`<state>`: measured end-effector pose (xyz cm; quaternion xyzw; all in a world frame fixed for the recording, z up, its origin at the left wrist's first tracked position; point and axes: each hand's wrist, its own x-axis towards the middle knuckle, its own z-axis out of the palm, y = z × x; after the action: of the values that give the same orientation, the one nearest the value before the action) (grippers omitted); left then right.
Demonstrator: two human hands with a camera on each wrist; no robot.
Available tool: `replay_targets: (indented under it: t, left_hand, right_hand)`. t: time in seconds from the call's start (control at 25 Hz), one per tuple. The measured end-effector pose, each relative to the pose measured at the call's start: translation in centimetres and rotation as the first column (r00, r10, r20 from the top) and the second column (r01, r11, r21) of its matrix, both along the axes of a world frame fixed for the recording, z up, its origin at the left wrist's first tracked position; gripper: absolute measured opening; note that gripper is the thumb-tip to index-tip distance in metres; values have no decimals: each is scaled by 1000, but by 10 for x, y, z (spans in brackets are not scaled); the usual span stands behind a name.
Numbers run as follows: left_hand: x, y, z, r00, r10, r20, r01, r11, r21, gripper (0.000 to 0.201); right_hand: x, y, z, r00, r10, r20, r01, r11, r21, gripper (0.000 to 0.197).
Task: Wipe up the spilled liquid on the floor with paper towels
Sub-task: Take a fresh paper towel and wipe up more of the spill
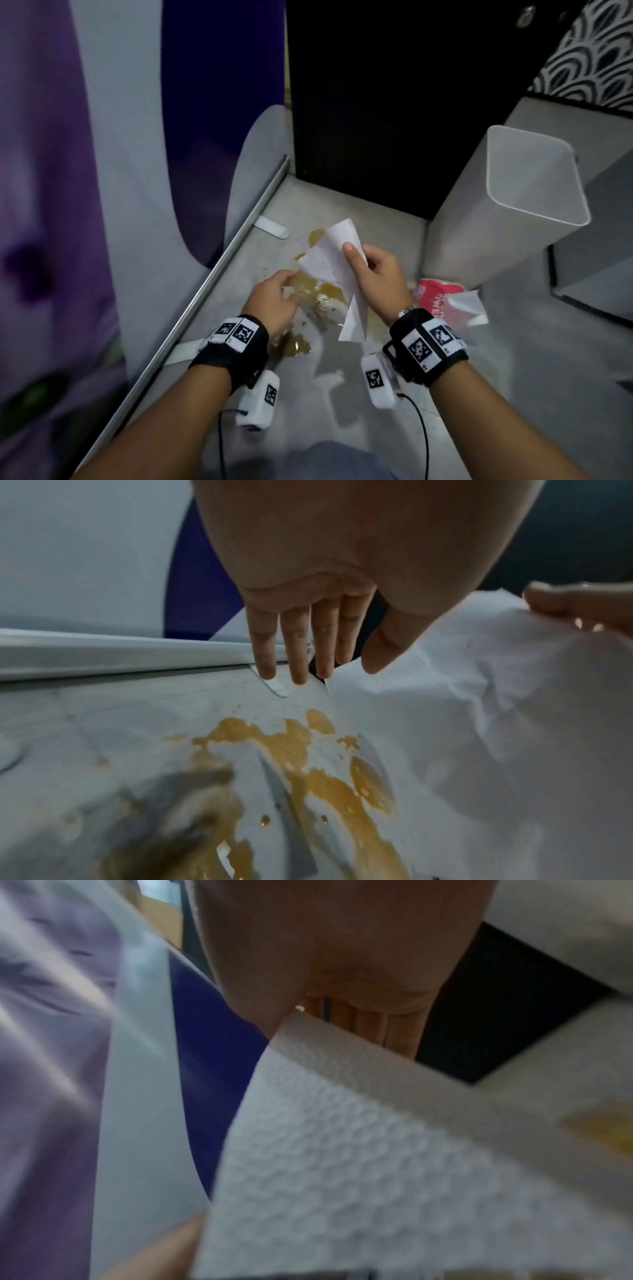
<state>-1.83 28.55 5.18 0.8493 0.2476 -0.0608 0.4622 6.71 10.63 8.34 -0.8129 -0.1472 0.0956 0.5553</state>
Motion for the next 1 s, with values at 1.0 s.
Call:
replay_targets:
  t: [1.0]
  left_hand:
    - [-51,21,-83,902,292,-317,-423,457,-783,14]
  right_hand:
    - [-13,3,-89,398,237,-886,337,860,382,53]
